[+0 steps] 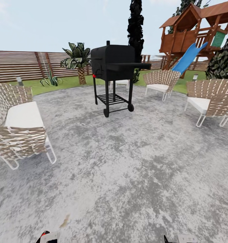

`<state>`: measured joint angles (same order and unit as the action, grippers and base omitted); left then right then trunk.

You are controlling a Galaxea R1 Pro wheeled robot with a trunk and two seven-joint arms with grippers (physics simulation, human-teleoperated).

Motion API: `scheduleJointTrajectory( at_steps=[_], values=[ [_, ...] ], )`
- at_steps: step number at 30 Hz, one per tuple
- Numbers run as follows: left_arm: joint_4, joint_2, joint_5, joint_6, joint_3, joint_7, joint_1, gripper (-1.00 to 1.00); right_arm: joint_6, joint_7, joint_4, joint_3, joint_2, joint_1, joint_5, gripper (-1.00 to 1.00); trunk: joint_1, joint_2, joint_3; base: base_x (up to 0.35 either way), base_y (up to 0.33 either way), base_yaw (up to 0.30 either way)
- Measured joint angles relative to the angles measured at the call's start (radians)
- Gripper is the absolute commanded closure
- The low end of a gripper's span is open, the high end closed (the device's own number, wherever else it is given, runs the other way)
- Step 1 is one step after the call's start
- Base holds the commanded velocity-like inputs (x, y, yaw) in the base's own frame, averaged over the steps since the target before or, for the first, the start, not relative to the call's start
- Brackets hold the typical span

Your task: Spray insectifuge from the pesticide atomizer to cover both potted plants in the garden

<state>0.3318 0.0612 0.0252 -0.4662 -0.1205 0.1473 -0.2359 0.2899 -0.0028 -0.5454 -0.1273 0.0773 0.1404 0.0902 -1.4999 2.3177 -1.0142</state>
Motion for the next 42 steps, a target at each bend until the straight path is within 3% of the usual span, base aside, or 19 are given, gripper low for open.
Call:
scheduleJointTrajectory(
  at_steps=[21,42],
  values=[
    [0.0,0.0,0.0,0.0,0.0,0.0,0.0,1.0,0.0,0.0,0.0,0.0,0.0,0.0,0.0,-1.0,0.0,0.0,0.0,0.336,0.016,-0.266],
    [0.0,-0.001,0.0,0.0,0.0,0.0,0.0,1.0,0.0,0.0,0.0,0.001,0.0,0.0,0.0,-1.0,0.0,0.0,0.0,0.336,0.127,-0.267]
  ],
)
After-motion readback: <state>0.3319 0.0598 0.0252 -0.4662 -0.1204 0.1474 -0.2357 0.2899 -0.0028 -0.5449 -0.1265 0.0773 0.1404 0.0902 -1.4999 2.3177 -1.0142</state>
